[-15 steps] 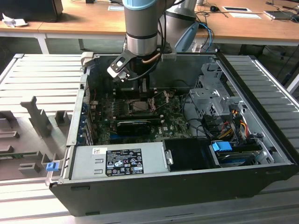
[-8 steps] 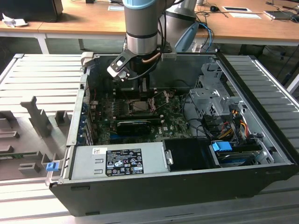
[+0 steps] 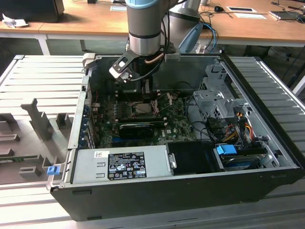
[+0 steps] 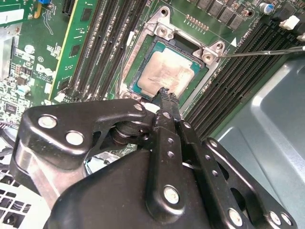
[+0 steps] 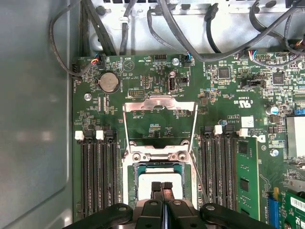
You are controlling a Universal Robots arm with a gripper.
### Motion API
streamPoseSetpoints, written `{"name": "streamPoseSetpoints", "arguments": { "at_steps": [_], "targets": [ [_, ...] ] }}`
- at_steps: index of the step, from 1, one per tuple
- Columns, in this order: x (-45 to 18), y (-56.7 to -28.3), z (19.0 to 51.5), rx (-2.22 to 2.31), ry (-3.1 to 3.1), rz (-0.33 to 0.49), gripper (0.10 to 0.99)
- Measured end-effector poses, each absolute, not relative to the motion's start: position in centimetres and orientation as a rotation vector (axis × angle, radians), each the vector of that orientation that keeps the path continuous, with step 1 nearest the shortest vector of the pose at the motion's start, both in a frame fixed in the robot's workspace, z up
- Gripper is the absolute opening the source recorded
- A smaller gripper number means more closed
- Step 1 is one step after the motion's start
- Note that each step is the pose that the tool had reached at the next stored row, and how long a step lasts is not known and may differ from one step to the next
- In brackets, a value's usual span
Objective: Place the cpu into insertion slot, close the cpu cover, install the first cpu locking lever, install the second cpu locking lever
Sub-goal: 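Close the cpu cover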
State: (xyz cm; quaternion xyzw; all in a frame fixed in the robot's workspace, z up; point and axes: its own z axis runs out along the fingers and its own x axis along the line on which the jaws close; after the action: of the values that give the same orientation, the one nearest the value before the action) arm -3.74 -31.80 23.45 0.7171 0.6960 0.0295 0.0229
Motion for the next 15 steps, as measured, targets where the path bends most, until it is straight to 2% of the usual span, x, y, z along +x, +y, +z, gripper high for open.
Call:
{"name": "streamPoseSetpoints", "arguments": {
  "at_steps": [15],
  "targets": [
    [-3.75, -31.8, 23.72, 2.22, 2.155, 0.092, 0.106]
  ]
}}
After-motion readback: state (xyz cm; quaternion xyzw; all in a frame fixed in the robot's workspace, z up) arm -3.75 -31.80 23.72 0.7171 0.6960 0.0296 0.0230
